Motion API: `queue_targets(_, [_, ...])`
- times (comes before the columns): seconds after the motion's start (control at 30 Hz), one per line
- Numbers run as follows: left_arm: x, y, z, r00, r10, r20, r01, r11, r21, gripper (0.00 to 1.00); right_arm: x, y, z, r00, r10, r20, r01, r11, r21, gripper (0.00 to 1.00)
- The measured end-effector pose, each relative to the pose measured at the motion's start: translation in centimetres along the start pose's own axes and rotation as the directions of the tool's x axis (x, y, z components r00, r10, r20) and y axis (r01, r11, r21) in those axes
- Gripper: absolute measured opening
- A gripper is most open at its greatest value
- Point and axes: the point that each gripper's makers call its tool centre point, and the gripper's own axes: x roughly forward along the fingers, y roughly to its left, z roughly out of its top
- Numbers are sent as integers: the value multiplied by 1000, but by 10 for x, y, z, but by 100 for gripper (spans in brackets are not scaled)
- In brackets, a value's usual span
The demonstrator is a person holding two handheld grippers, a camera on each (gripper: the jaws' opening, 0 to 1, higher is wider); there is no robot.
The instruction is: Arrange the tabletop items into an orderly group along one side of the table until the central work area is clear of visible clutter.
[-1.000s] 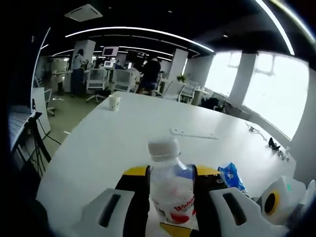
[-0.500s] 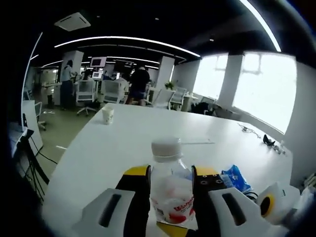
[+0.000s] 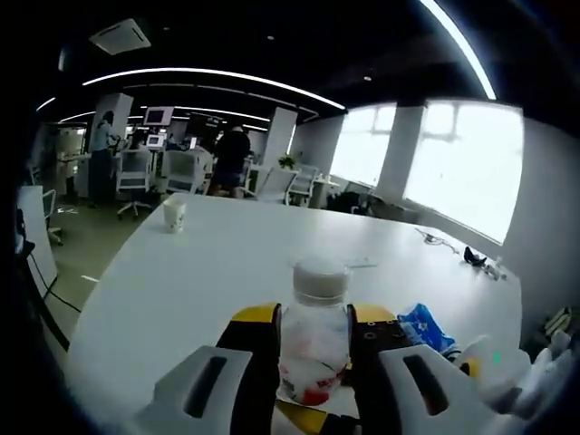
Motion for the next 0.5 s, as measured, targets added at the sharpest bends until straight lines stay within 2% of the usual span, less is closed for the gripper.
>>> queue_targets(0.37, [6,-2,-7,998,-60,-4,59,998,-26,26,1,-4,-9,994,-111,-15,112,993,43,34])
queue_targets(0.5, [8,-6,-6,996,-90,7,90,996,-28,25,0,-7,-8,988,-156,4,156,985,71,35])
